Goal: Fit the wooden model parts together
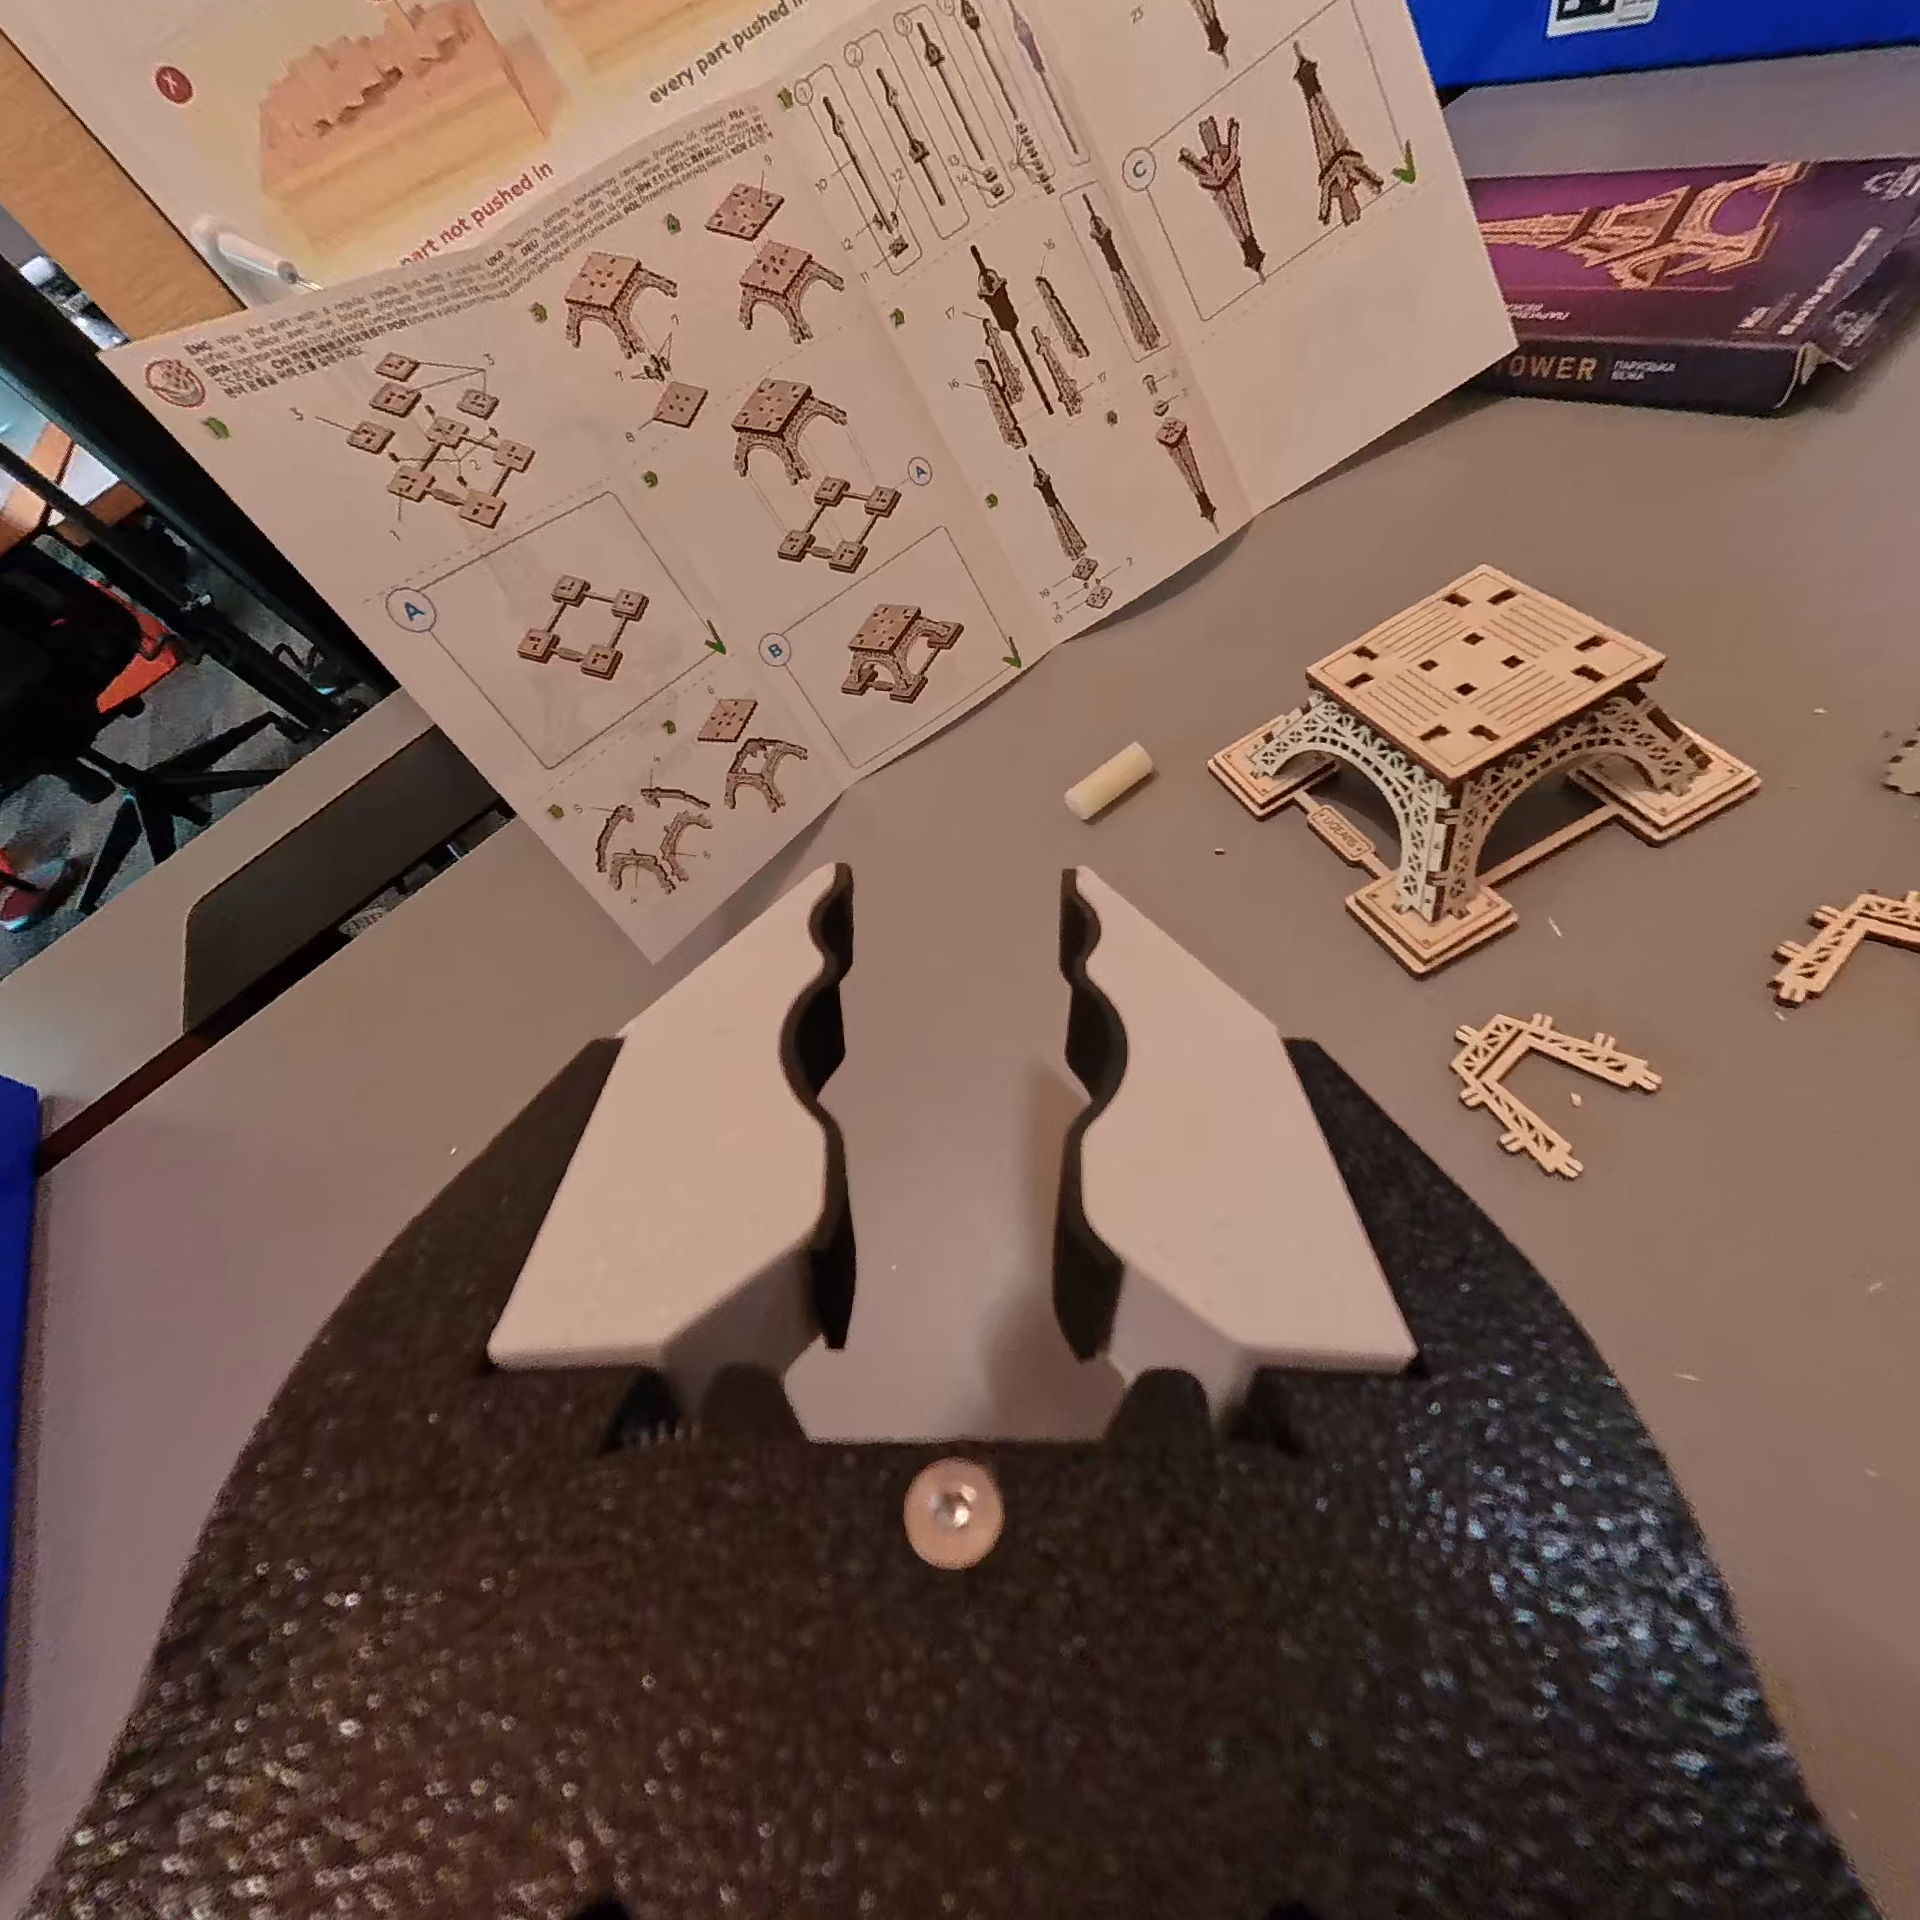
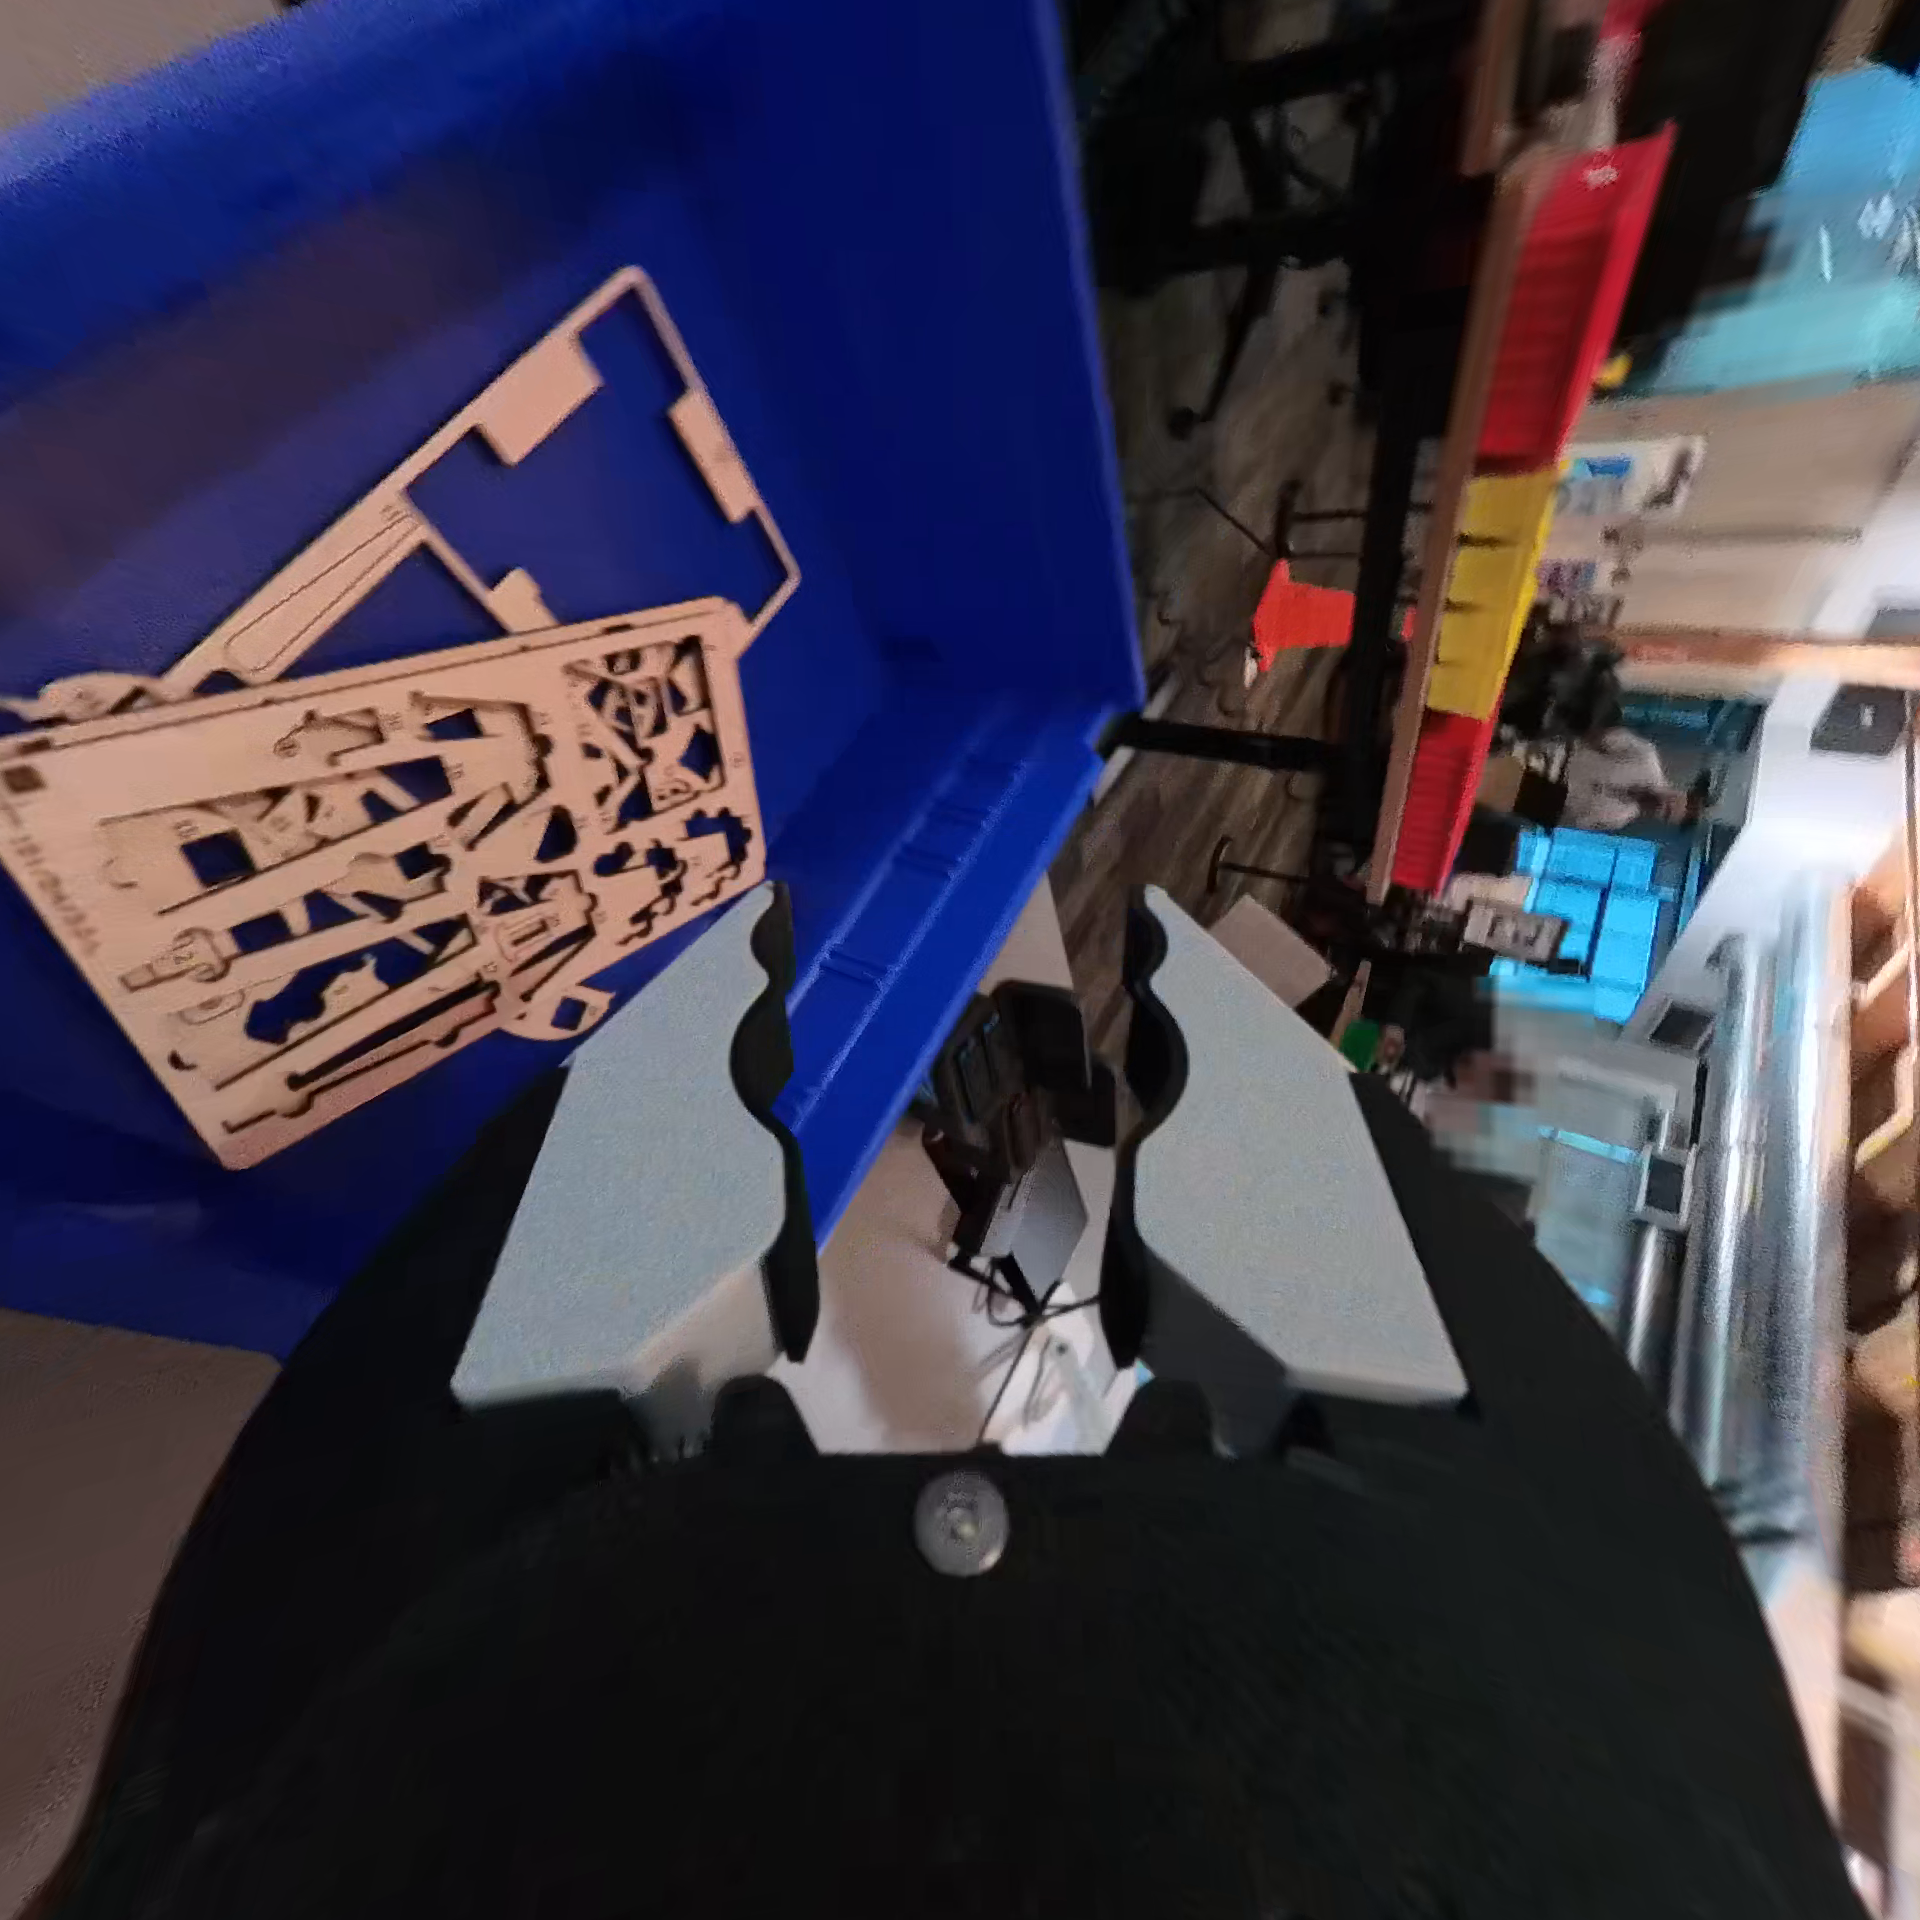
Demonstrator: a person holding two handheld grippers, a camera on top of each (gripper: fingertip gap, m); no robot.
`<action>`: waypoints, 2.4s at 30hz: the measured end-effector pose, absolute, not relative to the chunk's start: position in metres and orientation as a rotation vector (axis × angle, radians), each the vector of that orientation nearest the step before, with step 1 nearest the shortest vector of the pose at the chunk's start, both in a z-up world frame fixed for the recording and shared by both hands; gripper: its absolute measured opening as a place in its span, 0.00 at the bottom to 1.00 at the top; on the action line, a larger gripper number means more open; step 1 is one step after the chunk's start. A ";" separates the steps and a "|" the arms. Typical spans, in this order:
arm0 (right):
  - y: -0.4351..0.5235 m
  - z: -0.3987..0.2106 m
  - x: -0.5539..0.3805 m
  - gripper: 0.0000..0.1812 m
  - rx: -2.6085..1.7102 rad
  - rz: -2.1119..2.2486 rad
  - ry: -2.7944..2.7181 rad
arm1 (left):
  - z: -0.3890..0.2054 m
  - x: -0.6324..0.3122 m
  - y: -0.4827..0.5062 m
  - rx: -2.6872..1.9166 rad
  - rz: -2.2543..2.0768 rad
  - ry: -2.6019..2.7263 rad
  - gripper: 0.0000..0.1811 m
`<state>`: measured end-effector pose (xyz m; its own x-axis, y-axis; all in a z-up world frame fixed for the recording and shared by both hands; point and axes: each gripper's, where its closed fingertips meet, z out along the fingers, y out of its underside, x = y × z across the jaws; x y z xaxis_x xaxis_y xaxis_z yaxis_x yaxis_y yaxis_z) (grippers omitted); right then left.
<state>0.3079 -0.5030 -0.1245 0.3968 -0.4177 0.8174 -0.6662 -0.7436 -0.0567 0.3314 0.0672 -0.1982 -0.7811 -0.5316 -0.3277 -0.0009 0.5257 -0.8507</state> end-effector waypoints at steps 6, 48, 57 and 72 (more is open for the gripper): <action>-0.351 -0.083 0.284 0.46 2.672 1.818 -1.678 | -0.196 0.329 0.064 -0.442 -1.251 2.208 0.21; -0.241 -0.171 0.257 0.30 2.397 2.582 -1.223 | -0.196 0.369 0.101 -0.310 -0.743 1.739 0.24; -0.243 -0.167 0.262 0.29 2.340 2.634 -1.191 | -0.197 0.369 0.098 -0.240 -0.699 1.708 0.22; -0.226 -0.174 0.265 0.29 2.468 2.600 -0.991 | -0.182 0.350 0.076 -0.191 -0.841 1.730 0.17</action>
